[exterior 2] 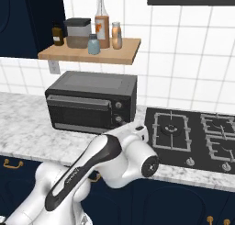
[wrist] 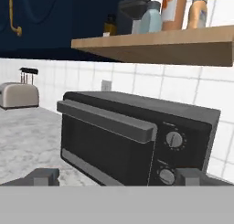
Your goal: Put the shaker and condiment bottle from the counter next to their counterparts in the cabinet.
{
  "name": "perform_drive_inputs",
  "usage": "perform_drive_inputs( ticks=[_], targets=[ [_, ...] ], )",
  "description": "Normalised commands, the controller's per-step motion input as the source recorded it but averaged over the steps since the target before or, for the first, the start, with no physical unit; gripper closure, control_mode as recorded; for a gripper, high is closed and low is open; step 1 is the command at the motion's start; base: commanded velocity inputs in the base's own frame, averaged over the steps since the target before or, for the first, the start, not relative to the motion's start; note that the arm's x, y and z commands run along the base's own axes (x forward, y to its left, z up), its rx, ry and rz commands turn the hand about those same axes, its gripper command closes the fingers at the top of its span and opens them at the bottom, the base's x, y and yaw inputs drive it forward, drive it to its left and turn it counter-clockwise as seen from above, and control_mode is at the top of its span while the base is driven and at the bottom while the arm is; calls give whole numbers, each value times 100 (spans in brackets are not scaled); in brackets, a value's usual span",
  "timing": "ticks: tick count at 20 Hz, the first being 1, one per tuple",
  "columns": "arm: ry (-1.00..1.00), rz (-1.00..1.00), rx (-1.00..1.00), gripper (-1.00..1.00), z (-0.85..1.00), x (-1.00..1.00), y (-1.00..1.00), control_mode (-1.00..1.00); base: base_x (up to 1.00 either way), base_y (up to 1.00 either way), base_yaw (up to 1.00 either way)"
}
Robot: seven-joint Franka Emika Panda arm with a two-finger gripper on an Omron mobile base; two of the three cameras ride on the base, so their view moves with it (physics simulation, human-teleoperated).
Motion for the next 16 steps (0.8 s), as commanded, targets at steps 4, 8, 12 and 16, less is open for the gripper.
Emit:
perform_drive_inputs(
  ticks=[4, 8, 12, 16],
  targets=[
    [2, -12, 22, -100, -33, -51, 0, -100, 0, 0, 0],
    [3, -15, 16, -100, -34, -16, 8, -100, 0, 0, 0],
    [14, -22, 3, -100, -51, 27, 9, -100, 0, 0, 0],
    [15, -16, 0, -100, -34, 81, 1, -100, 0, 0, 0]
  ],
)
